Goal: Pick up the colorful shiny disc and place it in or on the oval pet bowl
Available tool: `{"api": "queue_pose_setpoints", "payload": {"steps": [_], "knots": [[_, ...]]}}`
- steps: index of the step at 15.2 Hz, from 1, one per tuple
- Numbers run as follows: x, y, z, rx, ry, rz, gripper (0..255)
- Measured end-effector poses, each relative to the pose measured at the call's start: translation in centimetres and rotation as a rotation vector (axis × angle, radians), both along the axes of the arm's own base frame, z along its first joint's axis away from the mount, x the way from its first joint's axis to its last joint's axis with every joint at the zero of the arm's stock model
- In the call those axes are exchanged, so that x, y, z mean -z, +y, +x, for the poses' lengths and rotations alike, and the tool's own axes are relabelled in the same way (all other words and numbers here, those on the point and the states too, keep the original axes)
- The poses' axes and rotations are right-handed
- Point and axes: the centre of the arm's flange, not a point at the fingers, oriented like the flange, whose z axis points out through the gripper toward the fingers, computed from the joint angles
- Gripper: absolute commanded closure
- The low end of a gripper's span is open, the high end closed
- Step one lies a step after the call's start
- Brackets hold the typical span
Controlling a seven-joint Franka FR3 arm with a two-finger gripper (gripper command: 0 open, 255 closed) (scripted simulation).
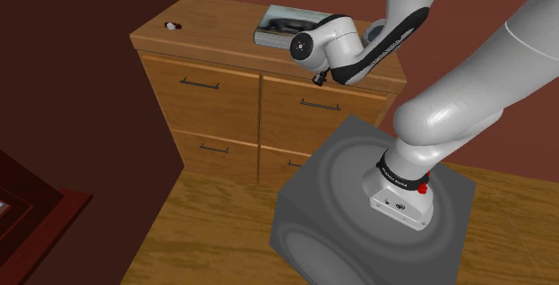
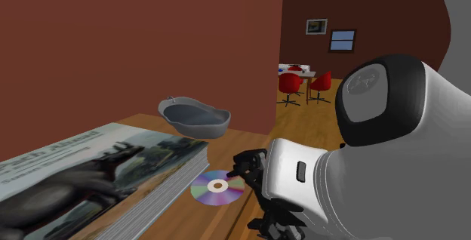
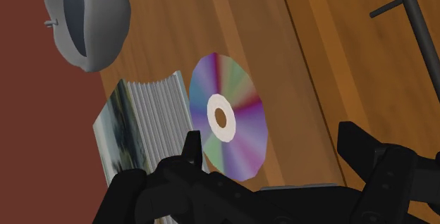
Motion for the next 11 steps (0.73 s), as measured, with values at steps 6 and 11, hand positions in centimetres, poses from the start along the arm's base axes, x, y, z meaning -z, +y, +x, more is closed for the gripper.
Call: {"api": "queue_pose_setpoints", "payload": {"steps": [6,11], "knots": [[0.00,0.00,0.00,0.000,0.000,0.000,255],[-0.01,0.00,0.01,0.000,0.000,0.000,255]]}}
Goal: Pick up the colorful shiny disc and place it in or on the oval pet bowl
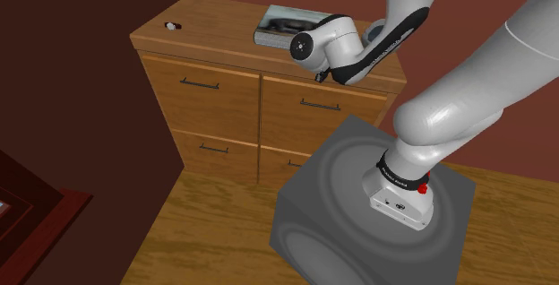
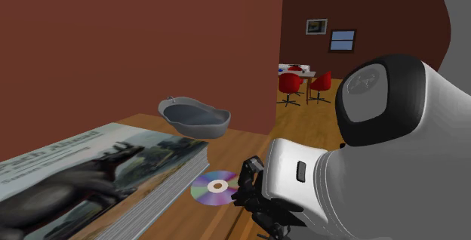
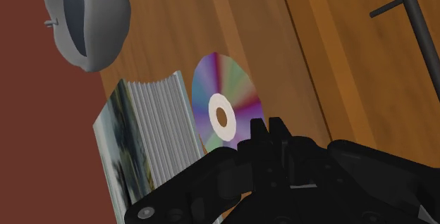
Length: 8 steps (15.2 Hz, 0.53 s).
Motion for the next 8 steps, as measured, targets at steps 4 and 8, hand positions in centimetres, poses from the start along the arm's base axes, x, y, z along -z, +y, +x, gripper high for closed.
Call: {"api": "queue_pose_setpoints", "payload": {"steps": [4,8], "knots": [[-1.7,-0.1,0.1,0.000,0.000,0.000,255],[-3.7,0.1,0.0,0.000,0.000,0.000,255]]}}
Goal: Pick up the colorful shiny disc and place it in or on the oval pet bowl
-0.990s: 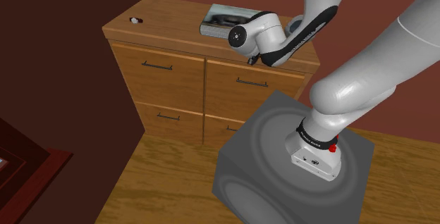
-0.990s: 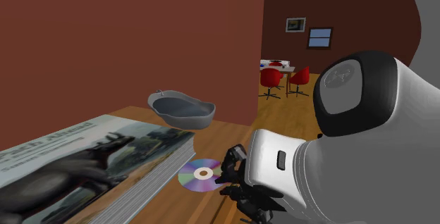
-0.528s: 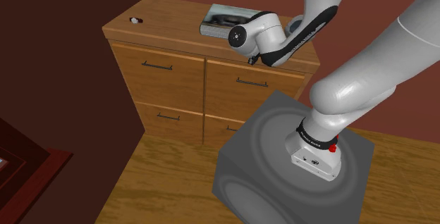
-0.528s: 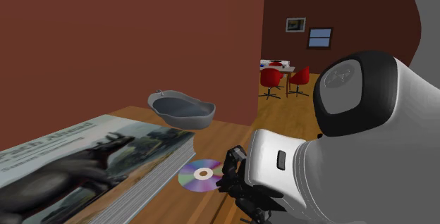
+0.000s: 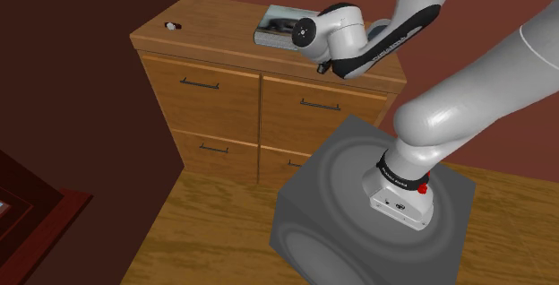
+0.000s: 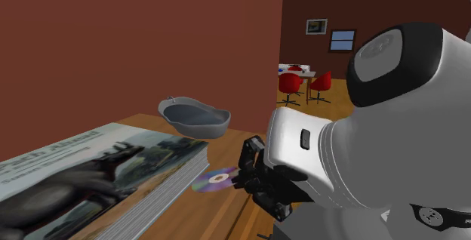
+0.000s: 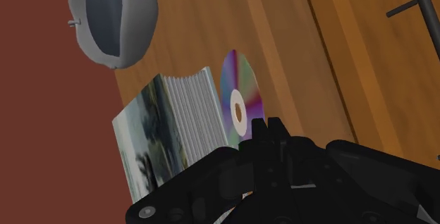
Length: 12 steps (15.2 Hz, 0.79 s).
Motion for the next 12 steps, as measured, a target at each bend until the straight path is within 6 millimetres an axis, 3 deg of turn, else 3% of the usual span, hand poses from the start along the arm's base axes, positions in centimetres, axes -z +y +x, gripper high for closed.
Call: {"api": "queue_pose_setpoints", "payload": {"steps": [12], "knots": [[-6.3,0.0,0.0,0.000,0.000,0.000,255]]}}
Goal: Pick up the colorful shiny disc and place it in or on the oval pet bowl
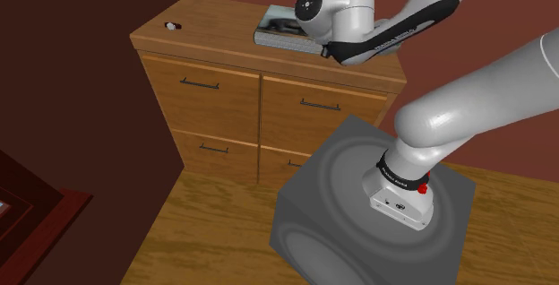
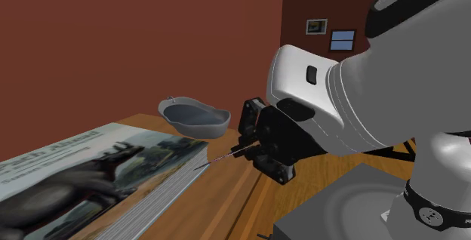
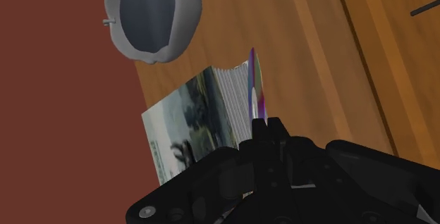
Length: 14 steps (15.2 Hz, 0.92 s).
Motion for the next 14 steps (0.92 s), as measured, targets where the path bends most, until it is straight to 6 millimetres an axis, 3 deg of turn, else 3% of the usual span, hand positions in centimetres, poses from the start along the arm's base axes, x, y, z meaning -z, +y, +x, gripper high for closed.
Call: {"api": "queue_pose_setpoints", "payload": {"steps": [14], "knots": [[-7.0,-0.6,-0.2,0.000,0.000,0.000,255]]}}
